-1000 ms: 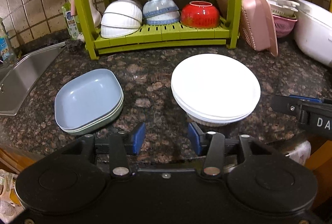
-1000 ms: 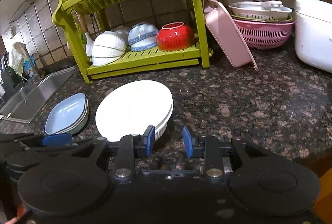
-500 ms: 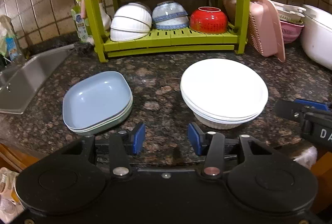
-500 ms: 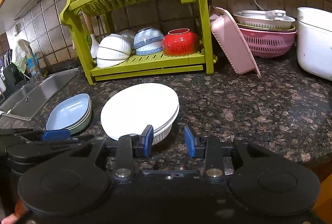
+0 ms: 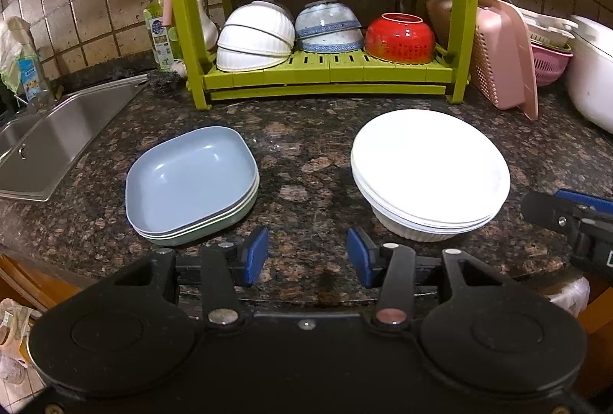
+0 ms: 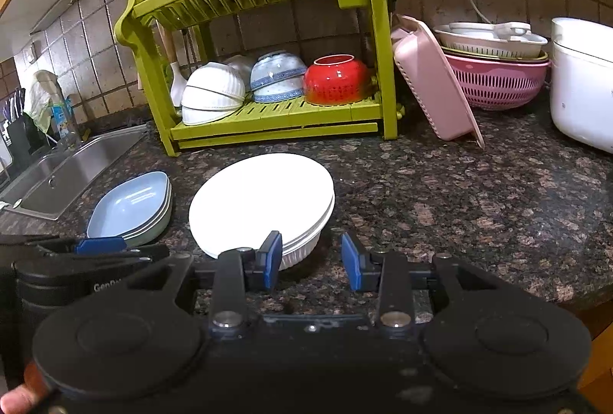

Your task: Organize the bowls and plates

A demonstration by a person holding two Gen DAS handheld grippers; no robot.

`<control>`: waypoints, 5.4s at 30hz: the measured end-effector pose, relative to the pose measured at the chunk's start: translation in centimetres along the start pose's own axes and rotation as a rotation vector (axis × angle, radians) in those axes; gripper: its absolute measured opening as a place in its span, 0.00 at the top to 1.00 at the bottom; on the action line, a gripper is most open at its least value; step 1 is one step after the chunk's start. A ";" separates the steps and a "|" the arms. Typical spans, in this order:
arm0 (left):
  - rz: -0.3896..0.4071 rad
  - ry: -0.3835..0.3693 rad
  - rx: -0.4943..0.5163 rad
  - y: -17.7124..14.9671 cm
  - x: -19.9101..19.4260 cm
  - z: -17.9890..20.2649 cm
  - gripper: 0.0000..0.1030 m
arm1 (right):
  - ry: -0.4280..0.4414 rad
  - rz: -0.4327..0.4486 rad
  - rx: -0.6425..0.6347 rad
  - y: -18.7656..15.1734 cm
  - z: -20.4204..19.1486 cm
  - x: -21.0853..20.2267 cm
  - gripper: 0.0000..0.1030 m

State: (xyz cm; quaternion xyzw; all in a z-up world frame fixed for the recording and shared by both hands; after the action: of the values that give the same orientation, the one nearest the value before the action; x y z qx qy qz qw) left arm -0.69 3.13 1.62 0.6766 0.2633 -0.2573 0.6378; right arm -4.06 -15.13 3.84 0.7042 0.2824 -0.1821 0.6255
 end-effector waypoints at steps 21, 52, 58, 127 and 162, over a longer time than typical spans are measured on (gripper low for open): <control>-0.020 -0.030 -0.024 0.1 0.2 -0.9 0.47 | 0.024 0.018 -0.009 0.4 -1.4 0.5 0.64; -0.143 -0.189 -0.127 7.2 4.8 0.2 0.48 | -0.017 -0.077 0.158 5.0 0.9 5.7 0.63; -0.175 -0.180 -0.105 7.9 6.2 1.1 0.48 | -0.036 -0.135 0.153 5.3 1.5 7.2 0.63; -0.174 0.075 -0.398 6.7 8.8 -16.4 0.67 | 0.194 -0.170 -0.065 7.3 -17.7 14.8 0.80; -0.011 0.218 -0.325 4.6 2.9 -15.8 0.60 | 0.216 -0.011 -0.100 6.2 -16.0 8.9 0.77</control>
State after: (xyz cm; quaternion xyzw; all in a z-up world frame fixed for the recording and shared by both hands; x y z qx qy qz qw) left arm 4.76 18.76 3.85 0.5870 0.3726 -0.1402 0.7049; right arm 5.15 1.76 5.62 0.6861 0.3608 -0.0941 0.6247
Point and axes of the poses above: each gripper's, at about its wrist camera, not at the fingertips, and x roughly the way its jaws point, z to its right, y to its top, the point moved 1 cm from there along x, roughly the way its jaws point, and after that the axes turned 2 degrees about -z, right-handed, at the moved point
